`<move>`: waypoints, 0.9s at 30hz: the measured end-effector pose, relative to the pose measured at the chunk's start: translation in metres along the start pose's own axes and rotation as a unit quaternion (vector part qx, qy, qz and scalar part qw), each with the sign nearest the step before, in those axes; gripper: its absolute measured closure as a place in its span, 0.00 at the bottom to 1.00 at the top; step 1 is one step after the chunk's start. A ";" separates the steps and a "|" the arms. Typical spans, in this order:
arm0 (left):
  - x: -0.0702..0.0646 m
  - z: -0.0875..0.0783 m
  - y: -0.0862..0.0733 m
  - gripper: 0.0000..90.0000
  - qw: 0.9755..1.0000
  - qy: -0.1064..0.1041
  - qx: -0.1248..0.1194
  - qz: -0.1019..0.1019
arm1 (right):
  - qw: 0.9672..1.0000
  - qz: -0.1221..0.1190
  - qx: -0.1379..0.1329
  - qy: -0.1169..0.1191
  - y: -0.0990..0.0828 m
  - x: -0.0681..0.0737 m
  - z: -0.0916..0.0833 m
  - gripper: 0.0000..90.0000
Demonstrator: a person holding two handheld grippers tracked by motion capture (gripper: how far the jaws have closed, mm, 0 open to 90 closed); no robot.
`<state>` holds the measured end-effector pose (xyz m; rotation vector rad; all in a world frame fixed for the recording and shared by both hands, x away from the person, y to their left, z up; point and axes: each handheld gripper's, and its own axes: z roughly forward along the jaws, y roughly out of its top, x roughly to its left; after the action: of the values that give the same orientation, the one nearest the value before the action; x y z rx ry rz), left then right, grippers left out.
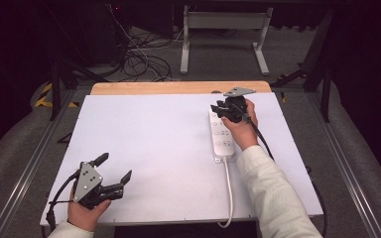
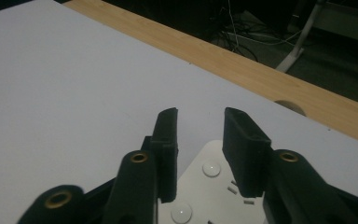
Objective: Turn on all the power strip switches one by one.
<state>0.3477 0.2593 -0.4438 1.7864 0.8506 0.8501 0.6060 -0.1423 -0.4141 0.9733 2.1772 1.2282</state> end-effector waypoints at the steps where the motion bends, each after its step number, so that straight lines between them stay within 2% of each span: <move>1: 0.000 0.000 0.000 0.15 1.000 -0.001 0.001 0.002 | 1.000 -0.003 -0.003 0.001 0.001 0.001 -0.005 0.63; 2: 0.000 0.001 0.000 0.15 1.000 0.001 0.002 0.006 | 1.000 -0.004 -0.006 0.006 0.003 0.002 -0.009 0.60; 5: 0.000 0.001 0.000 0.15 1.000 0.000 0.001 0.002 | 1.000 -0.011 -0.013 0.009 0.006 0.004 -0.022 0.52; 11: -0.001 0.002 0.001 0.15 1.000 0.001 0.003 0.003 | 0.999 -0.006 -0.025 0.021 0.010 0.011 -0.043 0.41; 16: 0.000 0.001 0.001 0.15 1.000 0.003 0.003 0.005 | 0.999 -0.015 -0.036 0.028 0.011 0.019 -0.064 0.36; 20: -0.001 0.001 0.001 0.15 1.000 0.003 0.002 0.004 | 0.998 -0.011 -0.049 0.036 0.009 0.023 -0.080 0.35; 27: -0.001 0.001 0.001 0.15 1.000 0.003 0.001 0.005 | 0.997 -0.019 -0.050 0.048 0.002 0.032 -0.102 0.32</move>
<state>0.3486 0.2575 -0.4434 1.7921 0.8489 0.8614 0.5170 -0.1735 -0.3630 0.8433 2.1723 1.3779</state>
